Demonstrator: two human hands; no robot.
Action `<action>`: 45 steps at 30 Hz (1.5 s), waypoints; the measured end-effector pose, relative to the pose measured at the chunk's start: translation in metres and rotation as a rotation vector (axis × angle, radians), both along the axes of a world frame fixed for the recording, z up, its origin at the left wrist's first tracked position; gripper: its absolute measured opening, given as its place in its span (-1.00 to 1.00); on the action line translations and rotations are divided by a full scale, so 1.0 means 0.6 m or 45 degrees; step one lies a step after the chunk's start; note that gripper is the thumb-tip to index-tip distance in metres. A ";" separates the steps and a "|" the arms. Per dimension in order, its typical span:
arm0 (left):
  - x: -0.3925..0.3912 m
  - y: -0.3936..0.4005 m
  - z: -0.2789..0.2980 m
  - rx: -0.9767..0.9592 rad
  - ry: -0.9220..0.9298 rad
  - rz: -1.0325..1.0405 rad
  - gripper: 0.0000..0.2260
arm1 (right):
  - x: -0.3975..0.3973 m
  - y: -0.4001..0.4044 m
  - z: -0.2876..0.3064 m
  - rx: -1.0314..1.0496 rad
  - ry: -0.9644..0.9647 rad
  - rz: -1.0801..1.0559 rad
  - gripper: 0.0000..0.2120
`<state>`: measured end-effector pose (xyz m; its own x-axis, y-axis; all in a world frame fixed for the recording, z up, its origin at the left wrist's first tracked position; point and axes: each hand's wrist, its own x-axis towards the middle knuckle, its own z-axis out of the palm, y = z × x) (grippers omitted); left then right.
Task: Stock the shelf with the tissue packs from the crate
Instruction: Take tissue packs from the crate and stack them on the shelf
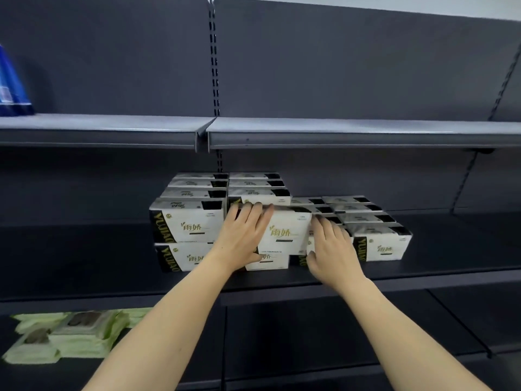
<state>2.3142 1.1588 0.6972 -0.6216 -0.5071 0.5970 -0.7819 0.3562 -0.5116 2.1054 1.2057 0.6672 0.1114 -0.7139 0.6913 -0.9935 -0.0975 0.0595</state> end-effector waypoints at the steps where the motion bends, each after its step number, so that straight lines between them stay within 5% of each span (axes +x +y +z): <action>1: -0.002 -0.008 0.000 0.000 0.004 0.013 0.09 | -0.002 -0.010 0.001 0.001 0.001 0.005 -0.29; 6: -0.012 -0.046 -0.009 -0.016 0.012 0.069 0.11 | -0.008 -0.052 0.002 0.033 -0.037 0.045 -0.46; 20: -0.011 -0.098 -0.046 0.068 0.116 0.155 0.18 | -0.005 -0.116 -0.031 0.027 -0.091 0.097 -0.27; 45: -0.012 -0.108 -0.042 0.205 0.205 0.053 -0.16 | 0.018 -0.144 -0.049 -0.073 -0.182 0.097 -0.13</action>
